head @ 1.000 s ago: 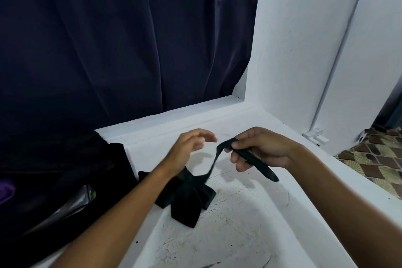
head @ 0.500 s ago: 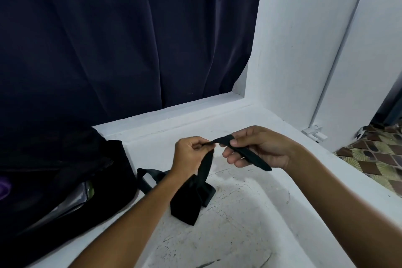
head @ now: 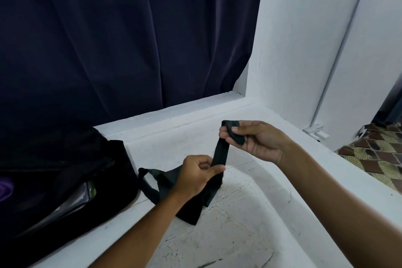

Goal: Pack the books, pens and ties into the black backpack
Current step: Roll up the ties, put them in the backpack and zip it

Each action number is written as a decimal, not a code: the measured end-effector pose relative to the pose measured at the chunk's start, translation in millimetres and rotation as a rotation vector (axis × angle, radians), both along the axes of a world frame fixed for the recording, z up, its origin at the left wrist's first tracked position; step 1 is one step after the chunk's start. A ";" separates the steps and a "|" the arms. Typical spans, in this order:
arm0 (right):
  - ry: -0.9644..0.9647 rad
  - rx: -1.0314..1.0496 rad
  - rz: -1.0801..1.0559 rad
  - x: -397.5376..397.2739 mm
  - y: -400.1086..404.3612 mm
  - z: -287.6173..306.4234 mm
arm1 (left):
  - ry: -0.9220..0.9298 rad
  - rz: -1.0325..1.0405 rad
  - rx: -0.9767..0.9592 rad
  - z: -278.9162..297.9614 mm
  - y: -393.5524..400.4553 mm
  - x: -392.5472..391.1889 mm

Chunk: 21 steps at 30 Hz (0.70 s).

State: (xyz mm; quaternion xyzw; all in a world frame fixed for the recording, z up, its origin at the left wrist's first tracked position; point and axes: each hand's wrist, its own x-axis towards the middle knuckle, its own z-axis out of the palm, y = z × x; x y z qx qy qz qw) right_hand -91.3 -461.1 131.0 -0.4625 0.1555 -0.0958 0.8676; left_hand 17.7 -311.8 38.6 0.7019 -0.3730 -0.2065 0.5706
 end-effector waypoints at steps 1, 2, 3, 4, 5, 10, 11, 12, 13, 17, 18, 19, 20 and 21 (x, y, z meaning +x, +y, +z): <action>-0.007 0.007 -0.023 3.6 1.1 -2.1 | 0.021 0.007 -0.001 0.1 0.4 -5.4; -0.012 0.010 -0.046 6.6 2.2 -4.2 | 0.036 0.012 -0.003 0.8 0.6 -11.1; -0.015 0.013 -0.069 10.0 3.4 -6.0 | 0.049 0.021 -0.002 0.0 1.2 -14.8; -0.020 0.020 -0.092 13.1 4.8 -8.0 | 0.054 0.031 -0.005 0.3 2.7 -18.2; -0.025 0.030 -0.113 16.4 6.2 -10.2 | 0.060 0.038 -0.013 0.6 4.6 -20.6; -0.057 0.032 -0.237 29.1 11.7 -18.0 | 0.205 0.012 -0.085 2.9 15.0 -29.2; -0.066 0.001 -0.269 31.0 12.2 -19.1 | 0.221 0.006 -0.084 4.7 16.8 -31.2; -0.074 -0.044 -0.304 32.3 12.1 -20.0 | 0.227 -0.001 -0.076 7.8 19.0 -33.4; -0.081 -0.103 -0.337 33.7 11.9 -21.1 | 0.232 -0.006 -0.069 10.3 21.8 -34.6; -0.077 -0.339 -0.417 35.9 8.3 -28.4 | 0.297 -0.030 -0.062 28.6 34.3 -39.7; -0.067 -0.390 -0.417 35.9 7.2 -31.2 | 0.327 -0.031 -0.063 34.0 37.2 -40.8; -0.057 -0.441 -0.413 35.6 6.1 -34.4 | 0.348 -0.030 -0.064 39.4 39.6 -41.4; -0.049 -0.491 -0.403 35.3 5.2 -37.2 | 0.357 -0.023 -0.063 45.2 41.9 -40.7; -0.045 -0.538 -0.388 34.8 4.4 -39.9 | 0.355 -0.011 -0.058 51.4 44.1 -39.4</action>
